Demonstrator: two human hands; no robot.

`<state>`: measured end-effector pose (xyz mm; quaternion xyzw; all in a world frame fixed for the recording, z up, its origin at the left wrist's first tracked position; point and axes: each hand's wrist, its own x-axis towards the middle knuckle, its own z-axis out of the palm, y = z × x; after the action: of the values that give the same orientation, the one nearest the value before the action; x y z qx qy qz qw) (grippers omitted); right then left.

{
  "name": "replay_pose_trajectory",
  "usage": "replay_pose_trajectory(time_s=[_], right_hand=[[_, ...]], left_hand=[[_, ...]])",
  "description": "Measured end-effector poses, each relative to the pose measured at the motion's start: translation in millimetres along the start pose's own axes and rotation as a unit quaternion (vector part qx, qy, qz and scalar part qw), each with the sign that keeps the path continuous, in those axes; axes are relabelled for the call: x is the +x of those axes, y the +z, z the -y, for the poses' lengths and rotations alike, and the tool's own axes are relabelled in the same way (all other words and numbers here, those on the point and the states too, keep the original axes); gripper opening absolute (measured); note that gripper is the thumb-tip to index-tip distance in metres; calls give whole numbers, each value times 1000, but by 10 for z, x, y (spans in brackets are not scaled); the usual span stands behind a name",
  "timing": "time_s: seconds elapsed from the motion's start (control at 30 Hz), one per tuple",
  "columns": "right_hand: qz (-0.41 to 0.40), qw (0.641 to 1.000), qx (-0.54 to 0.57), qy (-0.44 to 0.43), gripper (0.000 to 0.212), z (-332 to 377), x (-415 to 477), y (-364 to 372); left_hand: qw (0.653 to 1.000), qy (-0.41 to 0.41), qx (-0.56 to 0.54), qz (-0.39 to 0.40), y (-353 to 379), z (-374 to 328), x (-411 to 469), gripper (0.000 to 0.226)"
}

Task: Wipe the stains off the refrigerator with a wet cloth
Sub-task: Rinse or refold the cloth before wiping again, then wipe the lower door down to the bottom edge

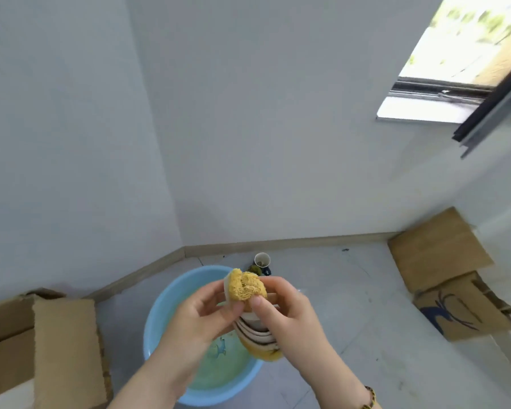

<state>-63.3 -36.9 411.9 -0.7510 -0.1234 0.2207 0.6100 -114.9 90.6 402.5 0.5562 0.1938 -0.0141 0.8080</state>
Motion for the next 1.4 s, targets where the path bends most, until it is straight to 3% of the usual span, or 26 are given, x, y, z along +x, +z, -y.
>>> replay_pose_trajectory(time_s=[0.07, 0.17, 0.37, 0.5, 0.6, 0.73, 0.83, 0.97, 1.03, 1.2, 1.33, 1.4], right_hand=[[-90, 996, 26, 3, 11, 133, -277, -137], [-210, 975, 70, 25, 19, 194, -721, -383], [-332, 931, 127, 80, 27, 153, -1693, -1029], [-386, 894, 202, 107, 25, 61, -2479, -1478], [-427, 873, 222, 79, 24, -74, -3179, -1786], [-402, 874, 269, 41, 73, -203, -4040, -2097], [-405, 861, 307, -4, 81, -279, -4605, -2282], [-394, 861, 320, -29, 97, -397, -5240, -2521], [-393, 865, 311, -40, 94, -450, -5518, -2626], [-505, 829, 243, -9, 44, -521, -5878, -2734], [-594, 770, 231, -3, 45, -611, -6064, -2785], [-602, 760, 246, -10, 47, -649, -6150, -2825]], left_hand=[[998, 6, 38, 57, 234, -151, -94, 30], [986, 1, 89, 140, 662, -200, -266, 26], [966, -29, 95, 239, 1547, 35, -771, 31], [946, -42, 116, 299, 2202, 282, -1200, 34], [929, -30, 142, 340, 2702, 490, -1626, 20], [909, -43, 168, 378, 3270, 743, -2112, 10], [898, -73, 149, 408, 3679, 914, -2456, 11], [848, -114, 154, 494, 4148, 1153, -2943, 14], [834, -121, 162, 513, 4352, 1277, -3159, 15], [842, -101, 175, 500, 4666, 1509, -3411, 16], [849, -140, 156, 485, 4857, 1620, -3530, 15], [848, -143, 155, 486, 4954, 1661, -3568, 16]])
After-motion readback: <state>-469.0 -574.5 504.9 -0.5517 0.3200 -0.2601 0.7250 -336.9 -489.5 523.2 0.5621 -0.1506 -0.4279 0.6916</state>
